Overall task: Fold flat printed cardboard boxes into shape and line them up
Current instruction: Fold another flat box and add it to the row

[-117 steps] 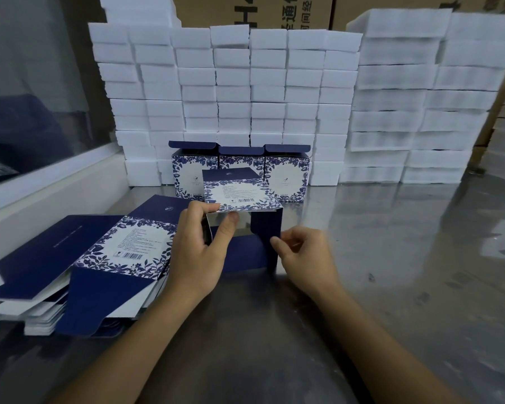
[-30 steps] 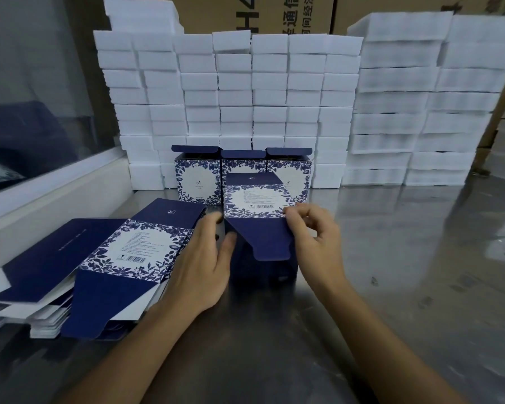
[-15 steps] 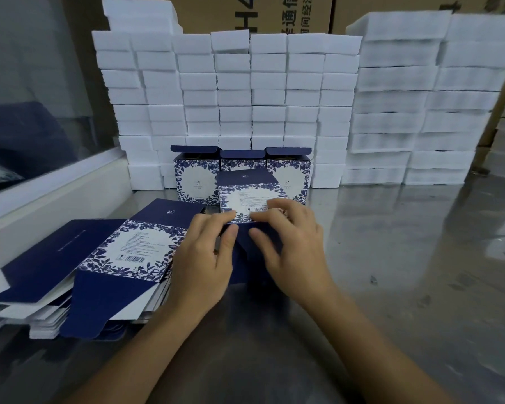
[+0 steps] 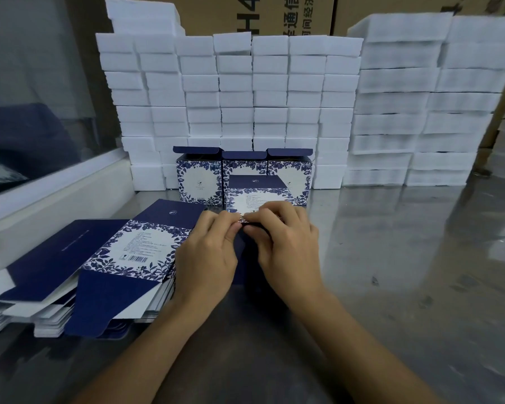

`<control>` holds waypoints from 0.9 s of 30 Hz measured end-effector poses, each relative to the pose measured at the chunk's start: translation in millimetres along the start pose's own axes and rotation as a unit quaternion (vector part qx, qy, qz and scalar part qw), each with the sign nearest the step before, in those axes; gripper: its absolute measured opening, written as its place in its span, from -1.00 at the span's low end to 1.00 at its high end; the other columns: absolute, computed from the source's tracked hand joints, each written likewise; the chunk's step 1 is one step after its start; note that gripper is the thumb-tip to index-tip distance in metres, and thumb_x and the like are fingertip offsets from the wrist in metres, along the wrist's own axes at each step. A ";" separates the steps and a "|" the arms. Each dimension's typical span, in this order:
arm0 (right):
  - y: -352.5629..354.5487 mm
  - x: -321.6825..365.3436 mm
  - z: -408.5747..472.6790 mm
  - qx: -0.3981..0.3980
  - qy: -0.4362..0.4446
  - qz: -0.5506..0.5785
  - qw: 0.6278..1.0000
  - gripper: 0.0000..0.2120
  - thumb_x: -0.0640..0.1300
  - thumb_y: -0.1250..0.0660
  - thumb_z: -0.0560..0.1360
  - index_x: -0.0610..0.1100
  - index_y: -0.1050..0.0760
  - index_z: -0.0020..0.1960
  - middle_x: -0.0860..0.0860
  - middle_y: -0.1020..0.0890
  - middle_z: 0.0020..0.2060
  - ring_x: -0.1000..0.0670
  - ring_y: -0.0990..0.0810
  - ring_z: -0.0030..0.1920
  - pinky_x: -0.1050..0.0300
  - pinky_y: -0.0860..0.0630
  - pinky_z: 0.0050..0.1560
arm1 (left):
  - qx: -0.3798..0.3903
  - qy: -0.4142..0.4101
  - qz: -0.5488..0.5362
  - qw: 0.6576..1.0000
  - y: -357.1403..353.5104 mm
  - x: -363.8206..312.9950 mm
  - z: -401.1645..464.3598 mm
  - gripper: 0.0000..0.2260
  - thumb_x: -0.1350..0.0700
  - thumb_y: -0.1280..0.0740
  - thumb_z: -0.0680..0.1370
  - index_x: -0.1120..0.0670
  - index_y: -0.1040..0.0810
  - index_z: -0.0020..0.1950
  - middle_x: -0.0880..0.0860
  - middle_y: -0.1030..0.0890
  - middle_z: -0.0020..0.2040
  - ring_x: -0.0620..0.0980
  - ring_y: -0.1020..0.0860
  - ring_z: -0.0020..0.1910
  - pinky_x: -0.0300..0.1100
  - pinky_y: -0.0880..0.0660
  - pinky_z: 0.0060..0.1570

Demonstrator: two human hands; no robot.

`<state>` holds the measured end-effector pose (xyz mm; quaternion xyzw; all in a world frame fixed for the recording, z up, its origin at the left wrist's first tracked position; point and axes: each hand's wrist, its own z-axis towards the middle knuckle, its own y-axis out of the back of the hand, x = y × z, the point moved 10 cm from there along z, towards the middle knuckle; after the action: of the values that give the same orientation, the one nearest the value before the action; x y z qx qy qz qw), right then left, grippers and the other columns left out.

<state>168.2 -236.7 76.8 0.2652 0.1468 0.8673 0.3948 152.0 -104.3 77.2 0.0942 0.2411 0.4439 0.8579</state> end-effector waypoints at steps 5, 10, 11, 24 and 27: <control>7.8 -12.8 -3.6 -0.025 -0.001 0.030 0.999 -0.86 -0.14 -0.39 0.56 -0.16 -0.63 0.08 -0.06 -0.59 0.05 -0.15 -0.50 0.07 -0.11 -0.52 -0.01 | 0.002 0.005 -0.008 1.000 -1.6 5.5 0.2 -0.77 0.04 -0.21 0.63 0.12 -0.61 0.10 0.03 -0.56 -0.07 0.04 -0.55 -0.22 -0.11 -0.47 -0.35; 8.9 -18.8 -0.3 -0.036 -0.021 0.053 0.998 -0.90 -0.16 -0.43 0.53 -0.19 -0.62 -0.01 -0.05 -0.57 -0.01 -0.12 -0.47 0.02 -0.06 -0.50 -0.04 | 0.012 0.015 -0.015 1.000 -2.2 6.7 -1.2 -0.77 0.08 -0.22 0.62 0.12 -0.62 0.13 0.03 -0.56 -0.05 0.02 -0.55 -0.19 -0.13 -0.47 -0.31; 8.7 -18.8 -0.3 -0.037 -0.021 0.057 0.997 -0.90 -0.16 -0.43 0.53 -0.19 -0.63 0.00 -0.06 -0.57 0.01 -0.12 -0.48 0.03 -0.04 -0.51 -0.03 | 0.015 0.018 -0.016 1.000 -2.5 7.2 -1.3 -0.77 0.08 -0.22 0.62 0.12 -0.61 0.14 0.03 -0.56 -0.05 0.02 -0.55 -0.18 -0.13 -0.46 -0.29; 2.4 -64.7 -4.5 -0.014 -0.141 0.171 0.975 -0.90 -0.12 -0.34 0.60 0.03 -0.60 0.06 0.10 -0.68 -0.07 0.04 -0.62 -0.13 -0.10 -0.57 -0.08 | 0.045 0.063 -0.039 0.996 -9.6 26.3 -5.8 -0.74 0.10 -0.32 0.59 0.00 -0.49 0.29 -0.03 -0.50 0.03 -0.08 -0.49 -0.16 -0.05 -0.52 -0.19; -2.0 -69.5 -7.7 0.000 -0.153 0.203 0.967 -0.84 -0.07 -0.34 0.58 0.16 -0.55 0.12 0.28 -0.63 -0.04 0.16 -0.61 -0.05 -0.05 -0.61 -0.03 | 0.095 0.139 -0.068 0.983 -25.9 47.4 -17.4 -0.39 -0.04 -0.40 0.52 -0.20 -0.19 0.49 0.02 -0.58 0.15 0.04 -0.57 -0.02 -0.08 -0.53 -0.13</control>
<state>203.0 -288.8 45.7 0.4190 0.0282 0.8784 0.2282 185.1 -82.1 36.8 0.0960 0.4054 0.3682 0.8312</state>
